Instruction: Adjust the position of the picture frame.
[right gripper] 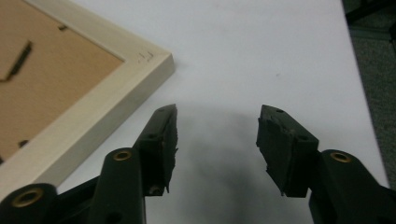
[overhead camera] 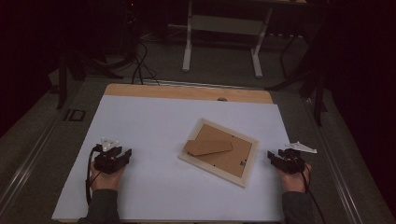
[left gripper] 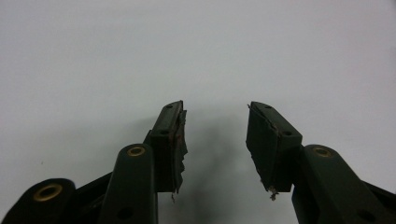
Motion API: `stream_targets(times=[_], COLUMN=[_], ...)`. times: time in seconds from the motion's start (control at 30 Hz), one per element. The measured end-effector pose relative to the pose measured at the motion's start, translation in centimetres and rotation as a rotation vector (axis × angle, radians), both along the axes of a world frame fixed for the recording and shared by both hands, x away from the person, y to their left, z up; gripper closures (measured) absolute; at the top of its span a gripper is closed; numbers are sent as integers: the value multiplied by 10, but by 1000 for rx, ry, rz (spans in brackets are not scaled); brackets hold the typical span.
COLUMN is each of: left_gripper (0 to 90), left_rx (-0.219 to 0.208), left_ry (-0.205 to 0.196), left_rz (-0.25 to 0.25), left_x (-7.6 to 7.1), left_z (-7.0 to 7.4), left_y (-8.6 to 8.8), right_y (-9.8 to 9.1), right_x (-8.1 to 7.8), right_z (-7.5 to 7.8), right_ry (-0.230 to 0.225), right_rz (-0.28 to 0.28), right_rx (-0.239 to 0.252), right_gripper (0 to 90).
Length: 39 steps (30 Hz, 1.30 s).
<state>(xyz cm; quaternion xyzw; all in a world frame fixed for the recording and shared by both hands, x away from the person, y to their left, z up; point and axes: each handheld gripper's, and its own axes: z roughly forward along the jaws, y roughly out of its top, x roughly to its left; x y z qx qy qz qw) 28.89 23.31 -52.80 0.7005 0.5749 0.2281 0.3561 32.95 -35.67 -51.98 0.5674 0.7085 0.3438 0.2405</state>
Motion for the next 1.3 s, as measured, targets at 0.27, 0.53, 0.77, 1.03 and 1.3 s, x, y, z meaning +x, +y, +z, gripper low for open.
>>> stream_targets(times=[0.27, 0.53, 0.77, 1.03, 1.3], left_gripper=[588, 604, 616, 677, 800], left_rx=[-77, -80, -86, -115, -136], left_ry=[-23, -41, -69, -82, -71], left_rz=[-77, -153, -219, -288, -321], left_x=[-6, -9, -11, -4, 11], left_z=[8, 12, 24, 46, 47], left_y=[1, -5, -14, -17, -24], right_y=[-4, -1, 6, 13, 13], right_x=[-8, -8, -13, -22, -31], right_z=[7, 7, 16, 25, 20], right_ry=[-50, -59, -69, -71, -60], right_rz=[-2, 7, 41, 101, 107], right_rx=[23, 18, -20, 0, 11], right_gripper=[486, 491, 557, 622, 707])
